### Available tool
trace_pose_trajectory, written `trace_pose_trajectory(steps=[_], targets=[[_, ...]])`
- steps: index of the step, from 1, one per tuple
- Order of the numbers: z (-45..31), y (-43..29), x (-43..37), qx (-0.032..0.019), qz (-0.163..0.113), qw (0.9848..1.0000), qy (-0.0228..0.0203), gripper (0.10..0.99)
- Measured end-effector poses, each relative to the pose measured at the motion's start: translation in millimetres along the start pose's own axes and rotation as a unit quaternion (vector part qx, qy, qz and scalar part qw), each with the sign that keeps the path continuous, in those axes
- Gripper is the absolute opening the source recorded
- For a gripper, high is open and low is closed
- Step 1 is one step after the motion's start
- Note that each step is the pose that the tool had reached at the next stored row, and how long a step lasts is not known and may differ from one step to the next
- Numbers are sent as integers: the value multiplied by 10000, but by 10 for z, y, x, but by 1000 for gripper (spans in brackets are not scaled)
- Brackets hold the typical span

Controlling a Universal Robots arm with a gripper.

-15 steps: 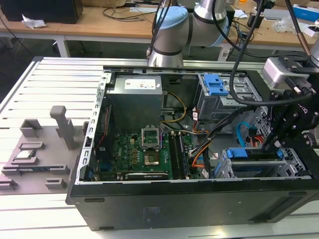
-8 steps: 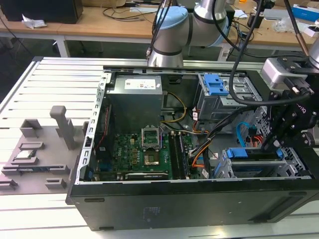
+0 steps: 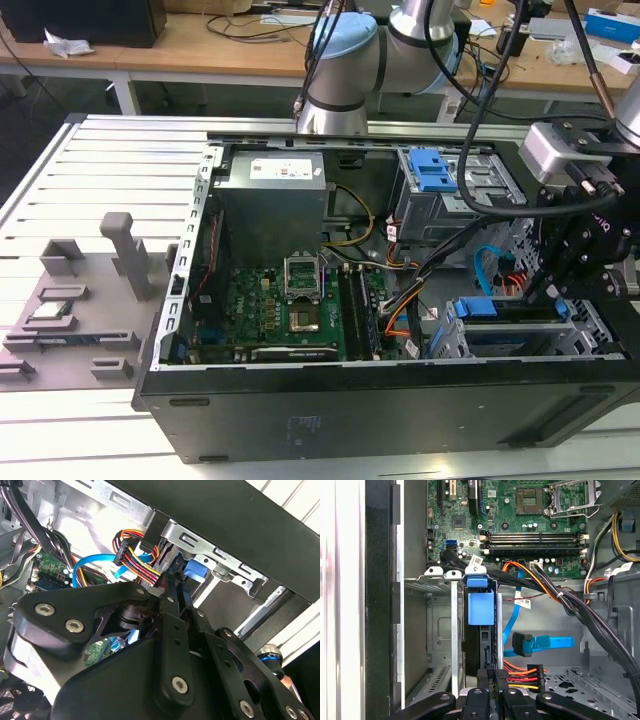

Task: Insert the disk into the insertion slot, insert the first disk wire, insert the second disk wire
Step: 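Insert the first disk wire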

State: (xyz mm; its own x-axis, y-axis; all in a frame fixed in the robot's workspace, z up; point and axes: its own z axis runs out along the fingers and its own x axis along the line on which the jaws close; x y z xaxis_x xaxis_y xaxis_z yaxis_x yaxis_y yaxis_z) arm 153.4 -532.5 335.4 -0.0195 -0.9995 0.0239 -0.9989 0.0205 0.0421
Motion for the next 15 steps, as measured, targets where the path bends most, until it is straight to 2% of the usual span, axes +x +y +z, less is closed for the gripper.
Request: trace_pose_trajectory(steps=[4, 5, 7, 10, 12, 15], targets=[[9, 0, -1, 0, 0, 10000, -6, 180], [0, 0, 0, 0, 0, 10000, 0, 243], [-79, 4, 1, 0, 0, 10000, -1, 243], [-256, 12, -26, 0, 0, 10000, -1, 243], [-393, 18, -60, 0, 0, 10000, -1, 106], [-497, 23, -66, 0, 0, 10000, 0, 106]])
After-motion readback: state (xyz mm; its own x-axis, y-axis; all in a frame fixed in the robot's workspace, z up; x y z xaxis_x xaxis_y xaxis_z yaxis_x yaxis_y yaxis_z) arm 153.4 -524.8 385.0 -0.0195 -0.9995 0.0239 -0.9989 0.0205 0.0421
